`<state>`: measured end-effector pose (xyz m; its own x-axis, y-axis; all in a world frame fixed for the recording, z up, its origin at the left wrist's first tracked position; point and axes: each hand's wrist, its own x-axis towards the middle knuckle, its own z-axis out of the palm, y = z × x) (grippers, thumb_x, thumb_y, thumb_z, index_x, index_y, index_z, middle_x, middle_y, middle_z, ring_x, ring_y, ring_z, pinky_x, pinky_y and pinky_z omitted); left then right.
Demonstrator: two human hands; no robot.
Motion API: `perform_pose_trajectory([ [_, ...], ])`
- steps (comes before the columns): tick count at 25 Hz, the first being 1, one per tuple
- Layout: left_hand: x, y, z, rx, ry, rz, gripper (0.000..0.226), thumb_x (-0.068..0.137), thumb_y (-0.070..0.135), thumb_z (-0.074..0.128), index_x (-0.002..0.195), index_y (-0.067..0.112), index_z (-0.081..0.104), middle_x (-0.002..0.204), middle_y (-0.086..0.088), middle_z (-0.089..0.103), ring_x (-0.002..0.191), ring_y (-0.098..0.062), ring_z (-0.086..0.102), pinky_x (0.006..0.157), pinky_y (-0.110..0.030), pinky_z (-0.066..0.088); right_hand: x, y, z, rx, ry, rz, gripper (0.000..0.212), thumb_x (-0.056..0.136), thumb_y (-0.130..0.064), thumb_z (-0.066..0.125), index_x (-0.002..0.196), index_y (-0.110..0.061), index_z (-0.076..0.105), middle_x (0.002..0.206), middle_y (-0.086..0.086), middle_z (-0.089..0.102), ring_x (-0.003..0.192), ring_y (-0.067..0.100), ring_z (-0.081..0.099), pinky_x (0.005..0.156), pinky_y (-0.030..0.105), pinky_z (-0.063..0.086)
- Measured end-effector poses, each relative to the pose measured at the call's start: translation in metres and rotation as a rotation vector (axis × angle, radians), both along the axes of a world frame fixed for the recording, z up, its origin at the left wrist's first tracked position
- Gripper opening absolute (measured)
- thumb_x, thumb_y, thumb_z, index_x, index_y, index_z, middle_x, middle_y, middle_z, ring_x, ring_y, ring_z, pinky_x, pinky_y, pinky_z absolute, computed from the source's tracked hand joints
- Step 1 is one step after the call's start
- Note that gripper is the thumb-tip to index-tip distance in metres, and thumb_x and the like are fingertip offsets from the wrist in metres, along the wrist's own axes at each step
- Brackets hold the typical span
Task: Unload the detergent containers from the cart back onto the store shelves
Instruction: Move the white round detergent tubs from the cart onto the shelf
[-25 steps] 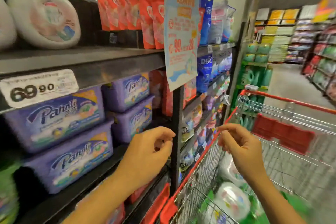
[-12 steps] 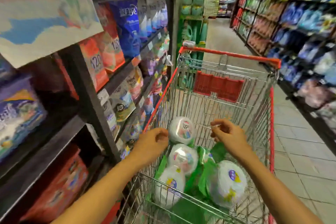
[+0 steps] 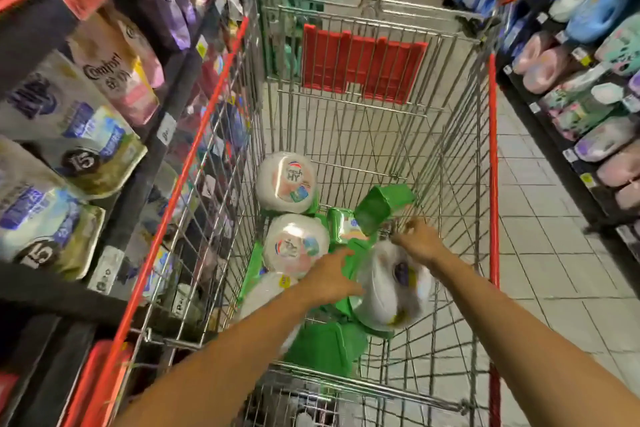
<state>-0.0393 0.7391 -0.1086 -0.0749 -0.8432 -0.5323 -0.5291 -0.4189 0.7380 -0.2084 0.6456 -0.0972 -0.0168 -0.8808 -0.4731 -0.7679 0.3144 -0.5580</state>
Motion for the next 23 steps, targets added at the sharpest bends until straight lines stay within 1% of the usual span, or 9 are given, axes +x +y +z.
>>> perform_pose_trajectory([
  [3,-0.031,-0.006,-0.047,-0.010,-0.031,-0.235,0.108,0.068,0.028,0.086,0.151,0.018,0.018,0.150,-0.009,0.031,0.139,-0.028,0.032,0.111,-0.034,0.033,-0.008,0.012,-0.031,0.192,0.095,-0.080,0.083,0.079,-0.042,0.073,0.141,-0.005,0.033,0.143,0.023,0.042,0.129,0.038,0.043,0.105,0.044,0.040],
  [7,-0.049,0.001,-0.094,-0.152,-0.144,-0.465,0.153,0.056,0.053,0.087,0.145,0.001,-0.026,0.158,-0.019,-0.021,0.148,-0.031,-0.011,0.120,-0.048,0.008,-0.010,0.013,-0.050,0.213,0.335,0.094,0.101,0.073,-0.069,0.063,0.149,-0.016,0.021,0.145,0.022,0.039,0.134,0.042,0.032,0.109,0.045,0.030],
  [11,-0.078,0.012,-0.107,-0.195,-0.078,-0.072,0.147,0.053,0.048,0.089,0.149,0.017,-0.018,0.161,-0.009,0.002,0.149,-0.026,0.009,0.117,-0.045,0.024,-0.012,0.008,-0.056,0.240,0.353,0.105,0.105,0.070,-0.073,0.062,0.149,-0.015,0.024,0.145,0.019,0.042,0.136,0.038,0.032,0.105,0.039,0.032],
  [14,-0.072,0.008,-0.109,-0.264,-0.043,-0.004,0.141,0.051,0.050,0.089,0.153,0.024,-0.005,0.161,-0.002,0.011,0.146,-0.020,0.020,0.116,-0.037,0.028,-0.012,0.005,-0.053,0.181,0.352,0.120,0.077,0.079,-0.059,0.062,0.139,-0.015,0.043,0.138,0.016,0.049,0.133,0.034,0.037,0.103,0.038,0.033],
  [17,-0.027,-0.009,-0.105,-0.349,0.316,0.075,0.123,0.046,0.032,0.094,0.148,0.031,0.025,0.144,0.009,0.046,0.133,-0.009,0.045,0.107,-0.028,0.041,-0.008,-0.001,-0.054,0.047,-0.025,-0.098,0.032,0.079,-0.019,0.066,0.109,-0.007,0.070,0.100,0.017,0.067,0.098,0.029,0.062,0.077,0.030,0.046],
  [18,-0.008,-0.013,-0.102,-0.353,0.353,0.080,0.118,0.045,0.033,0.095,0.142,0.047,0.029,0.136,0.021,0.052,0.125,0.001,0.050,0.098,-0.017,0.044,-0.005,-0.001,-0.055,0.025,-0.164,-0.154,0.027,0.077,-0.007,0.065,0.102,-0.004,0.072,0.089,0.014,0.067,0.087,0.026,0.063,0.070,0.029,0.047],
  [20,0.020,-0.019,-0.096,-0.320,0.282,0.085,0.108,0.044,0.037,0.094,0.128,0.065,0.031,0.119,0.034,0.055,0.108,0.021,0.051,0.082,-0.001,0.043,0.003,-0.003,-0.060,0.002,-0.303,-0.200,0.033,0.079,-0.002,0.067,0.111,-0.005,0.069,0.097,0.011,0.068,0.089,0.027,0.064,0.077,0.032,0.054],
  [21,0.029,-0.021,-0.097,-0.289,0.259,0.134,0.106,0.047,0.032,0.095,0.129,0.059,0.034,0.113,0.030,0.056,0.099,0.021,0.054,0.076,0.000,0.044,0.006,-0.005,-0.064,0.020,-0.389,-0.247,0.038,0.082,-0.006,0.069,0.119,-0.006,0.064,0.105,0.011,0.068,0.094,0.029,0.065,0.083,0.035,0.055],
  [23,0.036,-0.027,-0.102,-0.239,0.275,0.323,0.090,0.062,0.016,0.090,0.136,0.034,0.041,0.108,0.012,0.060,0.089,0.005,0.063,0.073,-0.010,0.049,0.012,-0.005,-0.070,0.061,-0.621,-0.365,0.041,0.086,-0.014,0.069,0.124,-0.007,0.055,0.108,0.006,0.063,0.090,0.022,0.064,0.072,0.025,0.056],
])
